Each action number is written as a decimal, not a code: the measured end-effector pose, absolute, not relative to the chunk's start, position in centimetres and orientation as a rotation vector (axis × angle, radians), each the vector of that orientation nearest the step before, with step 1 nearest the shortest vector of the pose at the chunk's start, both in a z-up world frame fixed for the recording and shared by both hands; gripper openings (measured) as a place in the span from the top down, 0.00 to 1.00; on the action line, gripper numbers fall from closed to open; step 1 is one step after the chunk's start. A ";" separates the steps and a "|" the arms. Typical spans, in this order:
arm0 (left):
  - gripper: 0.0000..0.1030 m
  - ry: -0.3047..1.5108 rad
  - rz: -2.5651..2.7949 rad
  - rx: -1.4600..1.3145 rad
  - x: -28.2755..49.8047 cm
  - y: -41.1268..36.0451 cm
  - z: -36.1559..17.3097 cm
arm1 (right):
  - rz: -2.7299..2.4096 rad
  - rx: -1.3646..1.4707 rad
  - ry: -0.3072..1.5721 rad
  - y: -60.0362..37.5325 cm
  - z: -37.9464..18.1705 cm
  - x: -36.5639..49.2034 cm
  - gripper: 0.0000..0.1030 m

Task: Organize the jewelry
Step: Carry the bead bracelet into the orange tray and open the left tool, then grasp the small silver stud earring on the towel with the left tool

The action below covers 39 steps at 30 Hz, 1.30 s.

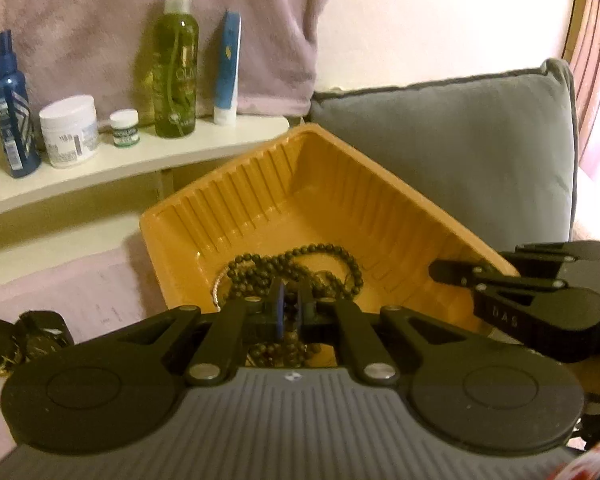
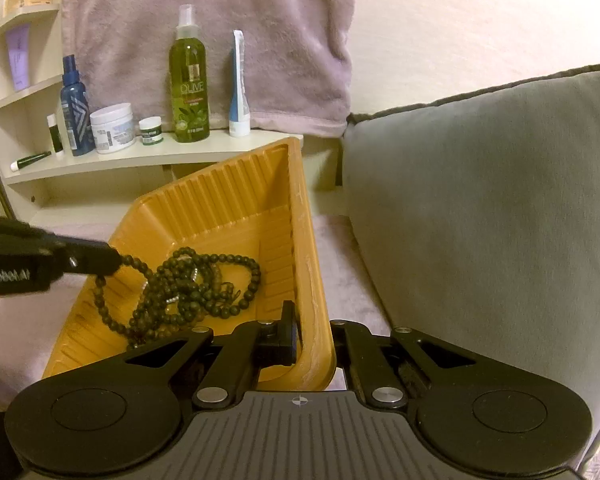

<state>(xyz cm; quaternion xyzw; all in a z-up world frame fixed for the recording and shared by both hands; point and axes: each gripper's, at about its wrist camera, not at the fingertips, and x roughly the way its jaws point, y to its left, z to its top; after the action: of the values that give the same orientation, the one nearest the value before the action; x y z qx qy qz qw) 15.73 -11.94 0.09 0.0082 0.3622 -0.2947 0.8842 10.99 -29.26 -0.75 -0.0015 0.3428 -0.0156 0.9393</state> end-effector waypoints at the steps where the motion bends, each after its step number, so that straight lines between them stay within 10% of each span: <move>1: 0.95 0.761 -0.615 0.013 15.7 -12.0 -0.2 | -0.032 -0.004 0.700 -29.3 -0.7 11.0 0.95; 39: 0.68 0.743 -0.076 -0.030 16.4 6.5 -2.5 | -0.033 -0.007 0.706 -29.5 -0.9 11.1 0.95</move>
<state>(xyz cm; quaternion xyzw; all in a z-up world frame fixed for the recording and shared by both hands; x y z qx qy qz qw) 16.44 6.55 -2.46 -0.0149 0.3628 -0.0372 0.9310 11.10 -29.45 -0.88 -0.0037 0.3455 -0.0162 0.9383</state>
